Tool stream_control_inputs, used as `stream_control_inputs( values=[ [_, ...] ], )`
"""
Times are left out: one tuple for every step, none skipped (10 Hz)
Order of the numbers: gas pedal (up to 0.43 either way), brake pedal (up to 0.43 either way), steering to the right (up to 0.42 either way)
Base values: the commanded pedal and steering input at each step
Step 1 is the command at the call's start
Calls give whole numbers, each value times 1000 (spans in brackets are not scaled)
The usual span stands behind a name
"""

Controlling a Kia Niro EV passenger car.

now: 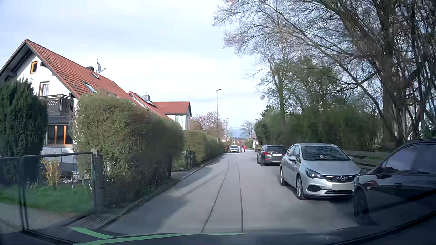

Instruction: Follow the waypoints while adhering to traffic rules and regulations

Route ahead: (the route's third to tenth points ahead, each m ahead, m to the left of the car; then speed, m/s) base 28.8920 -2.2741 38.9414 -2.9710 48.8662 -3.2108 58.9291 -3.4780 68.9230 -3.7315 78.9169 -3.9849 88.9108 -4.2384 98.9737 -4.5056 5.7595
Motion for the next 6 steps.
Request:
stream_control_inputs(
  values=[
    [209, 0, -6],
    [197, 0, 4],
    [169, 0, 12],
    [157, 0, 18],
    [150, 0, 21],
    [150, 0, 25]
  ],
)
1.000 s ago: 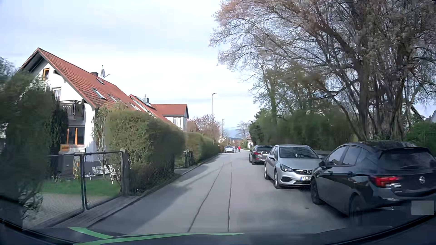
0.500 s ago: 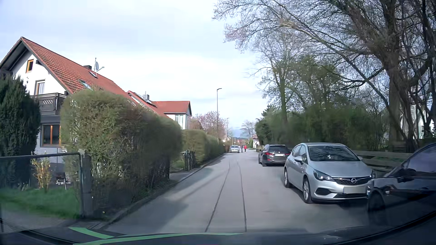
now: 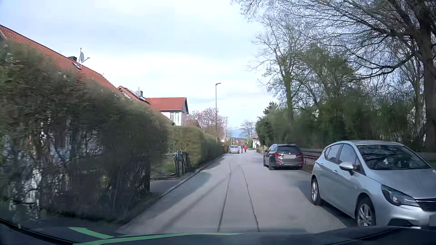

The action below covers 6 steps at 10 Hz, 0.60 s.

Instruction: Follow the waypoints while adhering to traffic rules and regulations

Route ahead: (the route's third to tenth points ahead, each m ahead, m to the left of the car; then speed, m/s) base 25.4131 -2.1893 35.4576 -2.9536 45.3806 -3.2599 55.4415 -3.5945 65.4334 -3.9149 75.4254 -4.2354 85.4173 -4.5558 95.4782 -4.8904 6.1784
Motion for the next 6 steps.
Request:
stream_control_inputs(
  values=[
    [150, 0, 30],
    [138, 0, 36],
    [130, 0, 36],
    [130, 0, 37],
    [110, 0, 37],
    [98, 0, 37]
  ],
)
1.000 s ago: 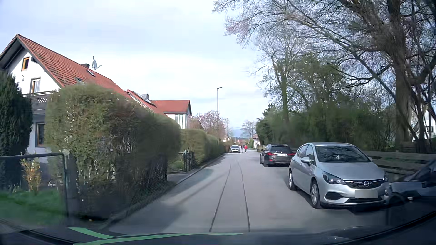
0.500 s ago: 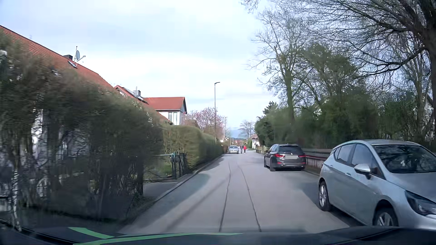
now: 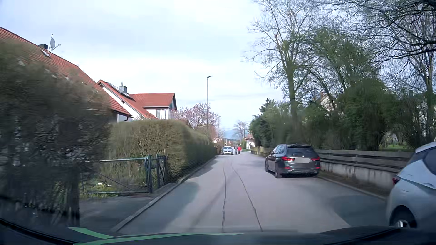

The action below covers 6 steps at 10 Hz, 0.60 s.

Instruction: Follow the waypoints while adhering to traffic rules and regulations

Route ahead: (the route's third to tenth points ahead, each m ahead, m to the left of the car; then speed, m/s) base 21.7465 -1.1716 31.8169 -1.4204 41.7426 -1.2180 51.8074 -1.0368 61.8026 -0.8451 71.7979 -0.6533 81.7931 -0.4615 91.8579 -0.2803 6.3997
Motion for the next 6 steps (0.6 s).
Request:
stream_control_inputs(
  values=[
    [98, 0, 37],
    [98, 0, 37],
    [98, 0, 37],
    [98, 0, 36],
    [98, 0, 33],
    [98, 0, 28]
  ],
)
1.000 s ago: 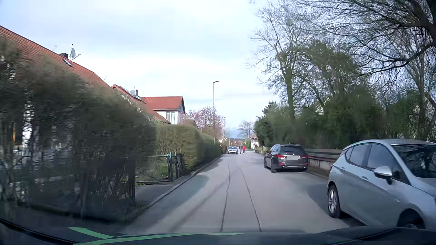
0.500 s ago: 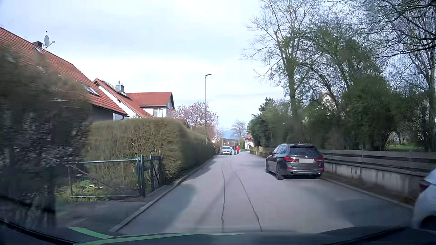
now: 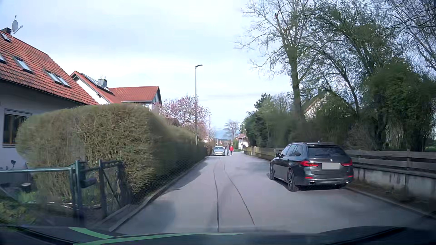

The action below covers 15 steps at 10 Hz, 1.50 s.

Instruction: Follow the waypoints while adhering to traffic rules and regulations

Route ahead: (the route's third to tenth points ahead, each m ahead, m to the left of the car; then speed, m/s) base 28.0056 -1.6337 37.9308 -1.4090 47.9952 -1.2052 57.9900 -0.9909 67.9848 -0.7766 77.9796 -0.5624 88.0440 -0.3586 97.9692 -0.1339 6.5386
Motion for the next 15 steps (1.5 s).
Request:
stream_control_inputs(
  values=[
    [98, 0, 25],
    [98, 0, 21],
    [98, 0, 19],
    [98, 0, 18],
    [87, 0, 17],
    [79, 0, 16],
    [59, 0, 16],
    [39, 0, 16],
    [0, 0, 16],
    [0, 0, 18],
    [0, 0, 20],
    [0, 0, 23],
    [0, 0, 25],
    [0, 0, 28],
    [0, 0, 30]
  ],
)
